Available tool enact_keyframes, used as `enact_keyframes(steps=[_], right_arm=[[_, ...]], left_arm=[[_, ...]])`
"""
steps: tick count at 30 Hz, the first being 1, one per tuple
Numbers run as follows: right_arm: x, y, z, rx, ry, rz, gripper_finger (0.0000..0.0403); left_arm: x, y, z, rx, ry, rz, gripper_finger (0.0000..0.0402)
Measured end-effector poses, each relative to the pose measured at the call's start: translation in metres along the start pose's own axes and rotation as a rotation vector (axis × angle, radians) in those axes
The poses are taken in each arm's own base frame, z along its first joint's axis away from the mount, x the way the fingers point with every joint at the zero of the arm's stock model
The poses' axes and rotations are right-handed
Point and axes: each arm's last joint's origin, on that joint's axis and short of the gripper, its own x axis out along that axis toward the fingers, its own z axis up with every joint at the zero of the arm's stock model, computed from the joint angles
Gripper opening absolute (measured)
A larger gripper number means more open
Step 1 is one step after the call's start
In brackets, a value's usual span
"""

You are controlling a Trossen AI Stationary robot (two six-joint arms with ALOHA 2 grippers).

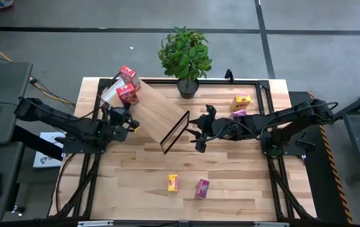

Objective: Stack cereal on shelf
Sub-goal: Put the red cereal box on the shelf aligned with the other red cereal box

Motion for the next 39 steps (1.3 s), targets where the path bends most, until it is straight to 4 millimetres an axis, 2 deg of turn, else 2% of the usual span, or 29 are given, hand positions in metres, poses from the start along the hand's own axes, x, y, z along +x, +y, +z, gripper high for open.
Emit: enact_keyframes(steps=[13,19,22,27,30,39], right_arm=[[0.0,0.0,0.0,-0.003,0.0,0.0,0.0152],[0.0,0.0,0.0,-0.004,0.002,0.0,0.0152],[0.0,0.0,0.0,-0.005,0.003,0.0,0.0152],[0.0,0.0,0.0,-0.005,0.004,0.0,0.0152],[0.0,0.0,0.0,-0.005,0.004,0.0,0.0152],[0.0,0.0,0.0,-0.005,0.004,0.0,0.0152]], left_arm=[[0.017,0.016,0.0,-0.018,0.057,0.12,0.0],[0.015,0.021,0.004,-0.065,0.05,0.106,0.0],[0.014,0.022,0.007,-0.121,0.077,0.018,0.0],[0.009,0.015,0.013,-0.218,0.137,-0.228,0.0],[0.006,0.008,0.018,-0.248,0.109,-0.29,0.0],[0.017,-0.007,0.026,-0.234,0.007,-0.183,0.0]])
